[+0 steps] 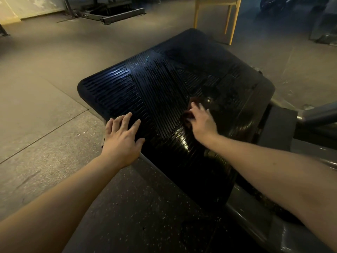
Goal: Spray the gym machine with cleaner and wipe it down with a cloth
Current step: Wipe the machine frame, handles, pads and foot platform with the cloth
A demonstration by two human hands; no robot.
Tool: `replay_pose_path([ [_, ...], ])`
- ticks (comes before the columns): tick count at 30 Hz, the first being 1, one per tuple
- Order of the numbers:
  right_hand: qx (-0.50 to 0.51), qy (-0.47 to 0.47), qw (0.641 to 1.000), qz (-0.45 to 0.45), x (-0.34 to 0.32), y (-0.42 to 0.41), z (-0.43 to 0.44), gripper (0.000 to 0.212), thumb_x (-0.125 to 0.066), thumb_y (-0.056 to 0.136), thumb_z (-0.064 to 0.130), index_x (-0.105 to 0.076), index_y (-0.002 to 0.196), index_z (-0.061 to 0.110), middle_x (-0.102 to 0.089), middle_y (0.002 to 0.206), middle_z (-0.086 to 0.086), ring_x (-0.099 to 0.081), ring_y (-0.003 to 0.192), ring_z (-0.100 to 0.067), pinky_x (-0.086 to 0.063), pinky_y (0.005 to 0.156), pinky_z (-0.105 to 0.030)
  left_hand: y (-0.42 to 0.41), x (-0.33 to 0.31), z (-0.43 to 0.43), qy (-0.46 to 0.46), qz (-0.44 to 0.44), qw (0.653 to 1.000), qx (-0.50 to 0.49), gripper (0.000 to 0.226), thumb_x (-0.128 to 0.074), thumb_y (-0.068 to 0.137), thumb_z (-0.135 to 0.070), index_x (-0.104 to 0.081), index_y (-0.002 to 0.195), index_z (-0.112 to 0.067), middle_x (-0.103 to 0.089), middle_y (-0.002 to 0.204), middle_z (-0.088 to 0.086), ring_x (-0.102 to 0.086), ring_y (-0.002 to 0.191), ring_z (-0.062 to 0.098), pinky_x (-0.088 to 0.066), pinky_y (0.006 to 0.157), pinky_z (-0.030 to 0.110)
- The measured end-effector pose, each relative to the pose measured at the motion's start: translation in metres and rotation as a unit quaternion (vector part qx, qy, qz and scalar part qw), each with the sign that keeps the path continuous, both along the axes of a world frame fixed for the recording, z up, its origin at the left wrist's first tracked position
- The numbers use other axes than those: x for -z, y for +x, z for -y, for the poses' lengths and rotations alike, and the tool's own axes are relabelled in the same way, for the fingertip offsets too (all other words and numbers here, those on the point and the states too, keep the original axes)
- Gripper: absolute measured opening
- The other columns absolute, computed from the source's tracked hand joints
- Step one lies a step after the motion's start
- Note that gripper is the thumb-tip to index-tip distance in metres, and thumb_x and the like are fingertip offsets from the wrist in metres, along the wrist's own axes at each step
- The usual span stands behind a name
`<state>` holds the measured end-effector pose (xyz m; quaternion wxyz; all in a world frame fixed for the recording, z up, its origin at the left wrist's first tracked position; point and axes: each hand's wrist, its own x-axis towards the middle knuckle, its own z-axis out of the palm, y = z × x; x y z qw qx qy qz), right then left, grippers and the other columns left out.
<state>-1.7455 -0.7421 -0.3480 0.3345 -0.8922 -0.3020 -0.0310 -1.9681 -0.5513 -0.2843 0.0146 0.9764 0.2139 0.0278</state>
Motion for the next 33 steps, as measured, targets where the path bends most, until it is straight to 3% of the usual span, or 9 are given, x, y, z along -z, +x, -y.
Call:
replay_pose_path([
  [3, -0.101, 0.035, 0.993, 0.043, 0.014, -0.054, -0.003, 0.053, -0.058, 0.099, 0.014, -0.048, 0.151, 0.010, -0.045, 0.158, -0.012, -0.029, 0.154, -0.032, -0.010, 0.129, -0.041, 0.014, -0.005, 0.003, -0.022, 0.009, 1.000, 0.000, 0.063, -0.043, 0.107, -0.045, -0.023, 0.163, -0.027, -0.005, 0.173, 0.004, 0.003, 0.157, 0.027, 0.000, 0.127, 0.049],
  [9, -0.394, 0.018, 0.911, 0.120, 0.011, -0.045, 0.021, 0.027, -0.065, 0.099, 0.019, -0.068, 0.123, 0.005, -0.047, 0.157, -0.006, -0.032, 0.154, -0.025, -0.018, 0.129, -0.046, 0.073, -0.021, -0.003, -0.013, -0.020, 1.000, 0.001, 0.063, -0.043, 0.106, -0.048, -0.021, 0.163, -0.033, -0.011, 0.172, 0.004, -0.001, 0.156, 0.030, -0.006, 0.126, 0.053],
  [13, -0.342, 0.001, 0.928, 0.147, 0.007, 0.033, 0.017, 0.023, -0.064, 0.097, 0.011, -0.070, 0.119, 0.006, -0.053, 0.152, -0.012, -0.045, 0.146, -0.031, -0.028, 0.124, -0.051, 0.106, -0.032, 0.003, -0.007, -0.087, 0.996, 0.002, 0.072, -0.044, 0.104, -0.057, -0.012, 0.165, -0.034, 0.001, 0.173, 0.006, 0.005, 0.157, 0.034, -0.003, 0.126, 0.055],
  [17, -0.106, -0.015, 0.983, 0.148, -0.004, 0.113, 0.007, 0.041, -0.068, 0.088, -0.004, -0.066, 0.129, 0.002, -0.051, 0.153, -0.017, -0.040, 0.148, -0.034, -0.021, 0.126, -0.051, 0.120, -0.029, 0.010, -0.009, -0.158, 0.987, -0.006, 0.090, -0.045, 0.096, -0.073, -0.002, 0.165, -0.035, 0.013, 0.172, 0.008, 0.012, 0.157, 0.036, 0.000, 0.126, 0.057],
  [20, 0.064, -0.011, 0.994, 0.084, -0.022, 0.146, 0.002, 0.033, -0.058, 0.102, 0.013, -0.061, 0.134, 0.013, -0.032, 0.166, -0.013, -0.016, 0.158, -0.033, -0.006, 0.128, -0.048, 0.121, -0.023, 0.009, -0.009, -0.162, 0.987, -0.016, 0.096, -0.046, 0.092, -0.077, 0.003, 0.164, -0.036, 0.018, 0.171, 0.007, 0.017, 0.157, 0.034, 0.004, 0.126, 0.056],
  [22, 0.086, -0.027, 0.996, 0.009, -0.030, 0.149, -0.010, 0.017, -0.053, 0.105, 0.024, -0.061, 0.120, 0.026, -0.036, 0.163, -0.008, -0.020, 0.155, -0.037, -0.009, 0.125, -0.056, 0.121, -0.022, 0.009, -0.012, -0.162, 0.987, -0.015, 0.096, -0.045, 0.092, -0.078, 0.005, 0.164, -0.037, 0.020, 0.171, 0.006, 0.019, 0.156, 0.033, 0.006, 0.126, 0.055],
  [26, 0.042, -0.043, 0.998, -0.034, -0.037, 0.104, -0.038, 0.032, -0.050, 0.106, 0.031, -0.056, 0.135, 0.018, -0.051, 0.146, -0.010, -0.039, 0.140, -0.038, -0.022, 0.119, -0.054, 0.120, -0.020, 0.006, -0.010, -0.160, 0.987, -0.012, 0.096, -0.043, 0.092, -0.079, 0.006, 0.164, -0.039, 0.023, 0.170, 0.004, 0.020, 0.156, 0.032, 0.007, 0.126, 0.054],
  [30, -0.137, 0.020, 0.990, -0.007, -0.027, 0.013, -0.037, 0.042, -0.054, 0.105, 0.020, -0.053, 0.142, 0.001, -0.042, 0.159, -0.018, -0.026, 0.153, -0.038, -0.011, 0.127, -0.045, 0.118, -0.019, 0.006, -0.006, -0.157, 0.987, -0.019, 0.095, -0.041, 0.091, -0.081, 0.007, 0.163, -0.041, 0.023, 0.170, 0.003, 0.022, 0.156, 0.031, 0.008, 0.125, 0.053],
  [33, -0.236, -0.011, 0.972, 0.014, -0.010, 0.027, -0.016, 0.045, -0.047, 0.105, 0.029, -0.057, 0.141, 0.005, -0.042, 0.161, -0.011, -0.027, 0.155, -0.027, -0.011, 0.129, -0.047, 0.117, -0.018, 0.008, -0.010, -0.149, 0.989, -0.014, 0.094, -0.040, 0.092, -0.080, 0.008, 0.163, -0.041, 0.025, 0.170, 0.002, 0.024, 0.155, 0.030, 0.011, 0.125, 0.052],
])
